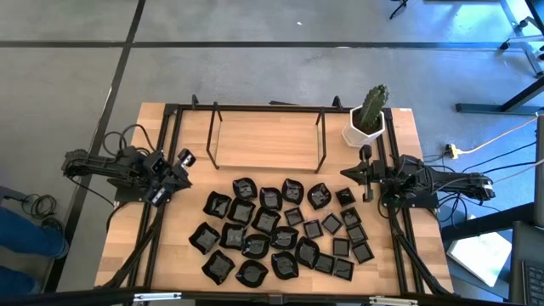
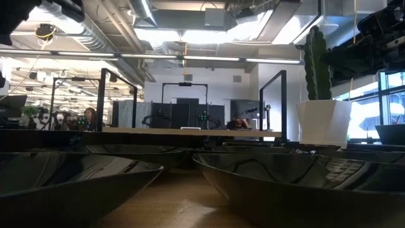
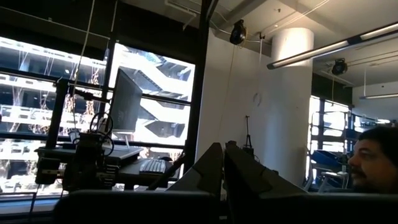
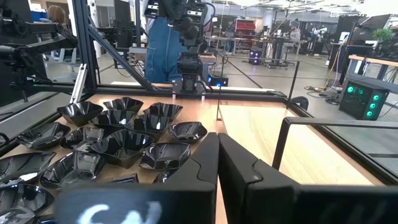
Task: Pick & Place Mini shaped plates
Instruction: Put the distorted square plate on the shelf
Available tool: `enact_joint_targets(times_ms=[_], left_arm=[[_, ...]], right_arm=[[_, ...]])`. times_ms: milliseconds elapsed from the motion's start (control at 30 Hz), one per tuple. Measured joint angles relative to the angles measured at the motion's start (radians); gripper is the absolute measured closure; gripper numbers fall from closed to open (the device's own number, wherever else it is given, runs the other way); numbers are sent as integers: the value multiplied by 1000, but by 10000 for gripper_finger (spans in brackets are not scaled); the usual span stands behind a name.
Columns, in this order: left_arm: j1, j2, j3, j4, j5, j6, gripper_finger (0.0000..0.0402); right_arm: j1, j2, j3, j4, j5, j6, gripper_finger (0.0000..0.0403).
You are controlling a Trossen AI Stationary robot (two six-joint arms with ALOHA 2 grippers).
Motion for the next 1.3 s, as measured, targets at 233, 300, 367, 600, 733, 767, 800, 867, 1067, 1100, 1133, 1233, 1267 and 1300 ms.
enact_joint_targets(times_ms=[233,300,367,600,733,767,800,867,1067,1100,1133,1233,1267,1300], left_arm=[[0,0,0,-63,-46,9,392],[0,0,0,-86,-83,9,390],[1,0,0,-97,-107,10,389],[0,0,0,-101,-111,10,393],[0,-1,0,-190,-204,44,391],[0,0,0,-238,-265,50,390],[0,0,0,-288,-331,52,389],[0,0,-1,-373,-470,61,389],[0,0,-19,-412,-625,134,393],[0,0,-19,-411,-630,149,393],[0,0,-19,-411,-633,167,392],[0,0,-19,-411,-638,231,390],[0,0,-19,-410,-637,255,389],[0,0,-19,-408,-633,276,389]], right_arm=[[0,0,0,0,0,0,395],[0,0,0,0,0,0,395],[0,0,0,0,0,0,395],[0,0,0,0,0,0,395],[0,0,0,0,0,0,395],[0,0,0,0,0,0,395],[0,0,0,0,0,0,395],[0,0,0,0,0,0,395],[0,0,0,0,0,0,395],[0,0,0,0,0,0,395],[0,0,0,0,0,0,395],[0,0,0,0,0,0,395],[0,0,0,0,0,1,395],[0,0,0,0,0,4,395]])
